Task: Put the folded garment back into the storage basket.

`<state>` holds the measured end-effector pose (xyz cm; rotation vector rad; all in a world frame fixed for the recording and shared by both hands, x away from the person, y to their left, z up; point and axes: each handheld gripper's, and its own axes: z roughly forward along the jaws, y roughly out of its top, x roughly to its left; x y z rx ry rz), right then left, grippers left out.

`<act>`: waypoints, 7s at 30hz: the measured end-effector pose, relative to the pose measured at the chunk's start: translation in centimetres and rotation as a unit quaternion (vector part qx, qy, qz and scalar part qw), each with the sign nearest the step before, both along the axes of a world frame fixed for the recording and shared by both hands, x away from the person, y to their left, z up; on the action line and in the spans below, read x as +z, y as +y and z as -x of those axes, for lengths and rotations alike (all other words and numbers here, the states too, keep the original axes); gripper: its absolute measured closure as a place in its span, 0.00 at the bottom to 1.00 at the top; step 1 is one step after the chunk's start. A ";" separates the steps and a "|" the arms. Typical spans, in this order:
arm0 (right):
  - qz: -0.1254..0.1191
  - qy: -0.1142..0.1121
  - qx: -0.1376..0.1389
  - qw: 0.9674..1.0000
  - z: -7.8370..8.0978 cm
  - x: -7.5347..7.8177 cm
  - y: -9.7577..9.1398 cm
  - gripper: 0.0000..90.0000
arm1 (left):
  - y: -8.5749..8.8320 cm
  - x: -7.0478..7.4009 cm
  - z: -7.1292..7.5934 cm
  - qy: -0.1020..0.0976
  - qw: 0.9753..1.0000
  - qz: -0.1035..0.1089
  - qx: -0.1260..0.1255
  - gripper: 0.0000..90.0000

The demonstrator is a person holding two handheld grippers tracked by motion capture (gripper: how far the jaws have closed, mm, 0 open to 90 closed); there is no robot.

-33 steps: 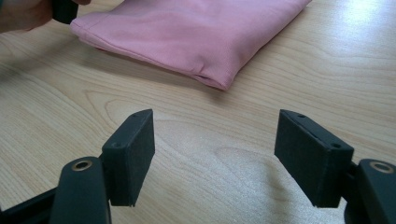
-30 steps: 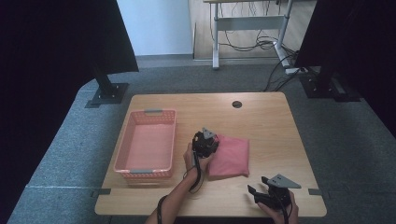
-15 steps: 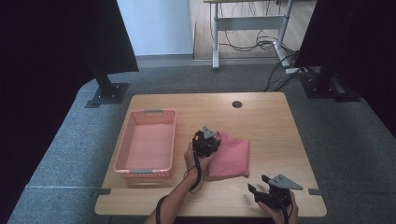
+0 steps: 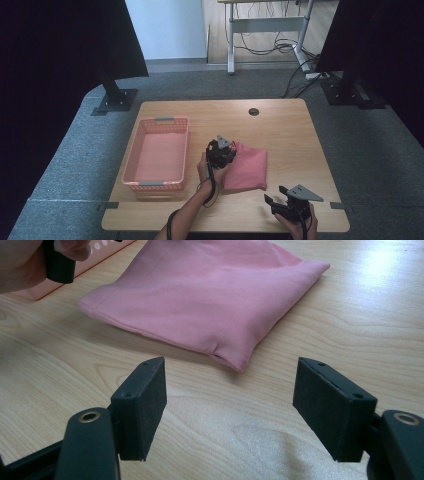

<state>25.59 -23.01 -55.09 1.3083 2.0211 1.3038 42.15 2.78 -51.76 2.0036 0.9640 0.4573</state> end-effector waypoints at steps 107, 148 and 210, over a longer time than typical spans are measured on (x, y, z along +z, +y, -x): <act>0.087 -0.039 -0.051 0.994 -3.6 0.4 4.5 0.93 | 0.3 1.2 1.1 -0.005 1.000 0.028 -0.008 0.89; 0.057 -0.118 -0.063 0.989 -1.5 4.3 4.7 0.93 | 1.1 5.7 2.4 -0.040 0.998 0.047 -0.023 0.89; 0.050 -0.158 -0.037 0.985 -2.2 8.9 9.1 0.93 | 6.6 10.7 2.7 -0.075 0.996 0.057 0.005 0.89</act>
